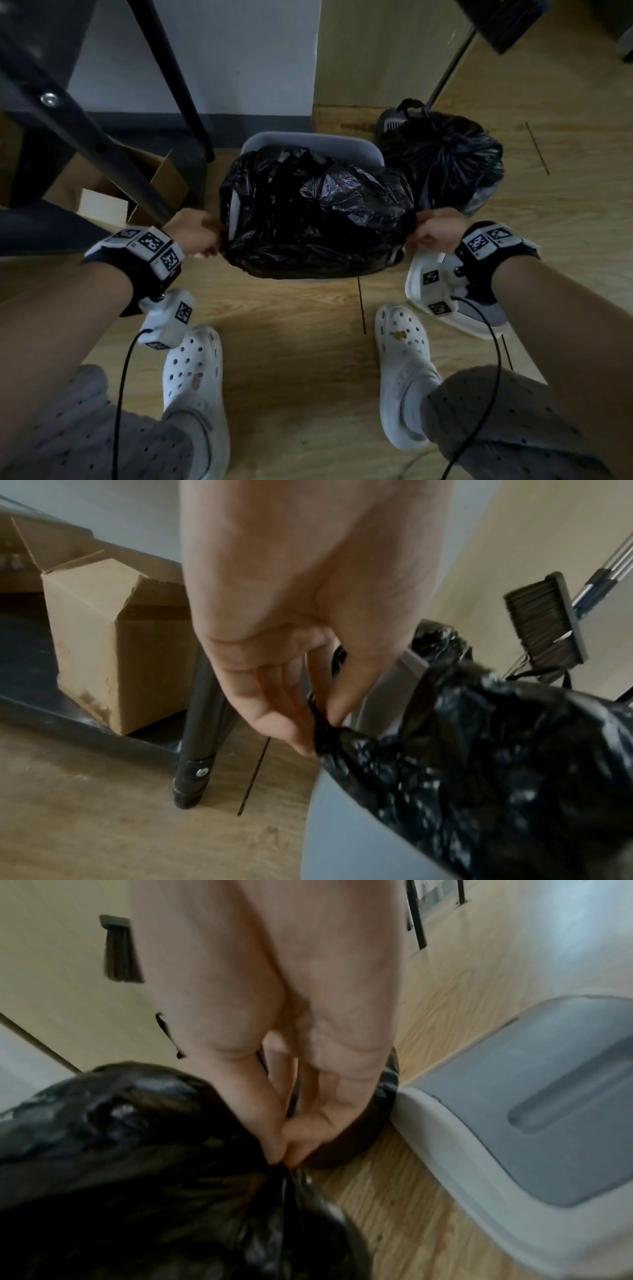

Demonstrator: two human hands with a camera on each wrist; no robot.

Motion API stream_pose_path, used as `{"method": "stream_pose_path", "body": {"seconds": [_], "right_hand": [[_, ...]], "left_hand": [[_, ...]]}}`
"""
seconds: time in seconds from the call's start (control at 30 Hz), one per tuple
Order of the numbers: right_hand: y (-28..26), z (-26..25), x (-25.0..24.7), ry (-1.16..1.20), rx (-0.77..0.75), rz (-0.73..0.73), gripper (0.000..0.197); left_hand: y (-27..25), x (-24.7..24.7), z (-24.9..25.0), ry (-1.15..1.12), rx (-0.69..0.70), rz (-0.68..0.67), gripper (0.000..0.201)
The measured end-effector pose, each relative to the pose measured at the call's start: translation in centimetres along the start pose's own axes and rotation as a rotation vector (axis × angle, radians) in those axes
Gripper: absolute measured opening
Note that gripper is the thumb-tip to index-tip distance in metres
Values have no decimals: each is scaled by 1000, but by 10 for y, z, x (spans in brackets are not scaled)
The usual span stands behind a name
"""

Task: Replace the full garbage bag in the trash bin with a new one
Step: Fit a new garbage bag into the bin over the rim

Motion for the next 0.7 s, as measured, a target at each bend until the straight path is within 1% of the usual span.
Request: {"method": "stream_pose_path", "body": {"seconds": [0.03,0.07,0.1,0.17,0.23,0.27,0.3,0.33,0.4,0.43,0.47,0.53,0.57,0.6,0.63,0.7], "right_hand": [[-1,-4,-3,-53,-9,-2,33],[-5,-10,-7,-71,-18,-1,32],[-11,-19,-11,-57,-22,-14,29],[-20,-41,-21,9,-50,22,36],[-25,-62,-22,-44,-125,107,18],[-24,-71,-20,-89,-156,121,15],[-24,-79,-16,-145,-174,108,18],[-21,-87,-13,-220,-168,62,22],[-14,-99,-8,-383,-132,-65,34],[-12,-105,-6,-437,-117,-97,36],[-7,-111,-7,-467,-127,-91,34],[1,-122,-13,-463,-185,22,26],[5,-126,-17,-448,-203,83,23],[6,-130,-19,-444,-207,119,22],[7,-132,-20,-444,-205,128,22],[6,-133,-18,-453,-186,69,24]], "left_hand": [[2,-4,0,-27,10,39,20],[3,-9,2,-55,25,80,21],[6,-13,3,-89,27,117,21],[7,-24,11,-172,39,191,23],[8,-32,25,-186,75,260,29],[10,-35,33,-194,105,280,33],[12,-38,42,-200,131,277,38],[13,-41,50,-191,159,259,43],[19,-45,60,-111,196,199,51],[22,-47,64,-56,202,173,50],[27,-50,66,0,212,169,43],[31,-56,70,82,204,203,22],[33,-59,72,101,192,225,17],[35,-62,71,108,184,247,17],[37,-64,71,105,173,256,17],[41,-64,71,75,181,274,12]]}}
Point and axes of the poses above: each hand's wrist, its own y-axis towards the middle knuckle, its own x-axis out of the palm, z = x × y, the point moved 1 cm from there along y, towards the middle knuckle, and after that the axes turned 1 degree about y, right-handed, at the moved point
